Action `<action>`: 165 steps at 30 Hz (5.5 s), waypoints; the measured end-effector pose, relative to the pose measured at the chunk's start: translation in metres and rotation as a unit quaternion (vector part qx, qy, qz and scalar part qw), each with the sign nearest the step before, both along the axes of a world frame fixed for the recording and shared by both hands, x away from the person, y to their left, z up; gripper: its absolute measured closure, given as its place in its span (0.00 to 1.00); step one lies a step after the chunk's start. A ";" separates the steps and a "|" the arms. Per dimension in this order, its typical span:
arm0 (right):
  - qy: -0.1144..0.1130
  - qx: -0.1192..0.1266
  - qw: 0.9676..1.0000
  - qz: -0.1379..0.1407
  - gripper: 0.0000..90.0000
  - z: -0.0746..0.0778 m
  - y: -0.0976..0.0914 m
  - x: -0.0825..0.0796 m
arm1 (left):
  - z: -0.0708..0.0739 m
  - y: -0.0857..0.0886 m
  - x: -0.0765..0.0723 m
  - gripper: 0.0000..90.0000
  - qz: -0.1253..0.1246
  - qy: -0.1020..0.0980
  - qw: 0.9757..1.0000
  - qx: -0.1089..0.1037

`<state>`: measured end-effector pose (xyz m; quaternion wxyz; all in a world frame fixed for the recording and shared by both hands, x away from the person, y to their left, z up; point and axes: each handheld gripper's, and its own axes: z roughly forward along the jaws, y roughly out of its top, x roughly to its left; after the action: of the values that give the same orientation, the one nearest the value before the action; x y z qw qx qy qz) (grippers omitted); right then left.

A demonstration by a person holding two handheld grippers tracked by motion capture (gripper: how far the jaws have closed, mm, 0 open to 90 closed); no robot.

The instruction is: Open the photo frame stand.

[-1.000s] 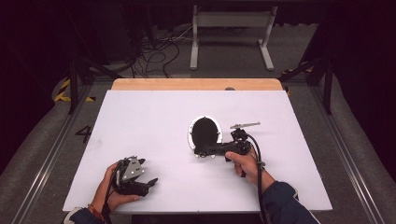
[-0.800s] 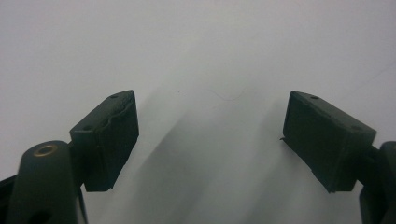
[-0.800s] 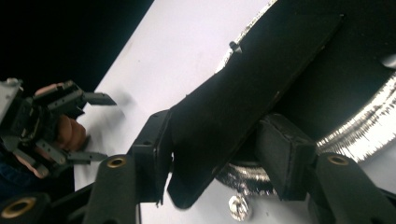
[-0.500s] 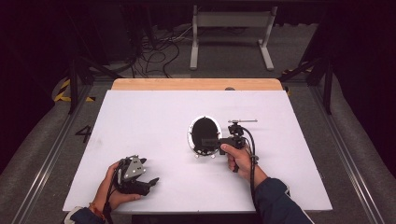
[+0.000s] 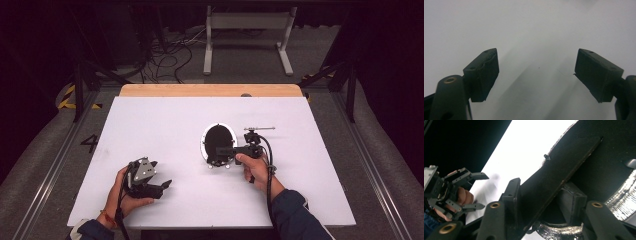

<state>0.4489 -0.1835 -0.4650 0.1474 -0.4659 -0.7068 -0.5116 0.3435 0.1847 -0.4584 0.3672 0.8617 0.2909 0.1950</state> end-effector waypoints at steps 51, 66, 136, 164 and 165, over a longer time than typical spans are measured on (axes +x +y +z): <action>-0.161 -0.055 0.982 0.083 0.70 0.017 0.007 -0.017 | -0.004 -0.081 0.129 0.32 -0.104 0.134 0.973 -0.156; -0.152 -0.062 0.983 0.077 0.72 0.017 0.005 -0.018 | 0.013 -0.066 0.120 0.58 -0.100 0.105 0.966 -0.214; -0.178 -0.080 0.976 0.098 0.81 0.038 0.010 -0.046 | 0.038 -0.078 0.061 0.81 -0.089 -0.072 0.989 -0.096; -0.161 -0.114 0.974 0.114 0.83 0.030 0.010 -0.065 | 0.033 -0.083 0.043 0.81 -0.111 -0.072 0.988 -0.074; -0.163 -0.115 0.973 0.113 0.83 0.030 0.011 -0.065 | 0.033 -0.083 0.043 0.80 -0.111 -0.071 0.988 -0.075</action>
<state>0.3836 -0.1729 -0.4349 0.0328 -0.3071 -0.8233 -0.4763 0.3863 0.1018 -0.4255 0.4699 0.8428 0.1800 0.1912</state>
